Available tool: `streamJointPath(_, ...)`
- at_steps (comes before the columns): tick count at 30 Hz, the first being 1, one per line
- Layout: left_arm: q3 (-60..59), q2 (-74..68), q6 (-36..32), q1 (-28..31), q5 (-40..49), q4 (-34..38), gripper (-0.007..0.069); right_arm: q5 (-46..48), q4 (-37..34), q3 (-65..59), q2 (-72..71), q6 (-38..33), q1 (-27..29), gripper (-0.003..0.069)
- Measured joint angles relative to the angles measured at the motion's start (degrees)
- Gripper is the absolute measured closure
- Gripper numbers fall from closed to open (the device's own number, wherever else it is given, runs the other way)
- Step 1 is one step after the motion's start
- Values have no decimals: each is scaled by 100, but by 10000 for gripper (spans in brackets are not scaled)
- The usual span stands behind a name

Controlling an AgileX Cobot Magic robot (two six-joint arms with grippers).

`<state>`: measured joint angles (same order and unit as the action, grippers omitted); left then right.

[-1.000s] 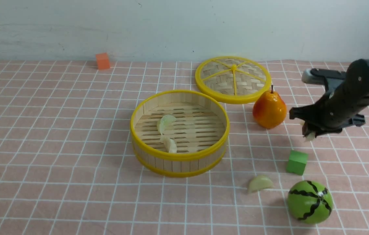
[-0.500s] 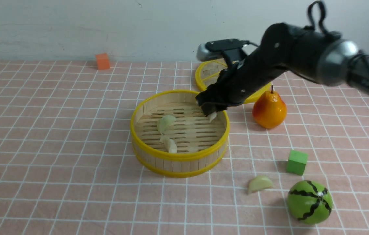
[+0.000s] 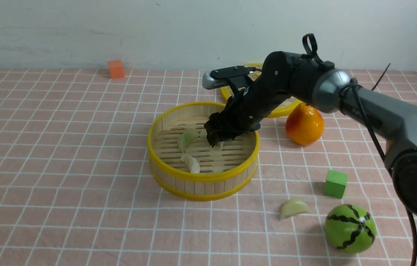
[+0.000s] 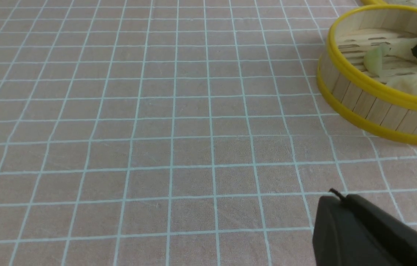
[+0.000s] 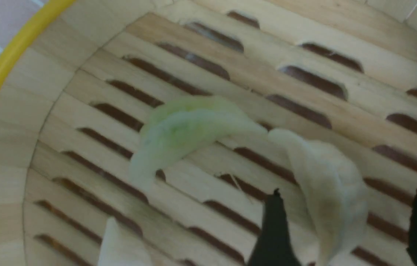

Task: Put the dumplings into the steamer on the table with the pink tablecloth.
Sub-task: 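Place the dumpling in the bamboo steamer basket with the right gripper, then reach for and grasp a dumpling lying on the table beside the steamer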

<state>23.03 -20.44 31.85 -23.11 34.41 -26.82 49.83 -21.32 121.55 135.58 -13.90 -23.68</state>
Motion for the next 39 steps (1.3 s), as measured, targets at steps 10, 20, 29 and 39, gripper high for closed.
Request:
streamJointPath(10, 0, 0, 11, 0, -121, 24, 638, 2072, 1035, 814, -1856, -387, 0, 86)
streamJointPath(20, 0, 0, 101, 0, -236, 44, 638, 2003, 1474, -2326, -2066, -761, 121, 89)
streamJointPath(29, 0, 0, 196, 0, -260, 44, 638, 971, 1508, -3329, -1645, -1765, 46, 90)
streamJointPath(39, 0, 0, 209, 0, -249, 39, 638, 1210, 1610, -3205, -1502, -2292, 46, 365)
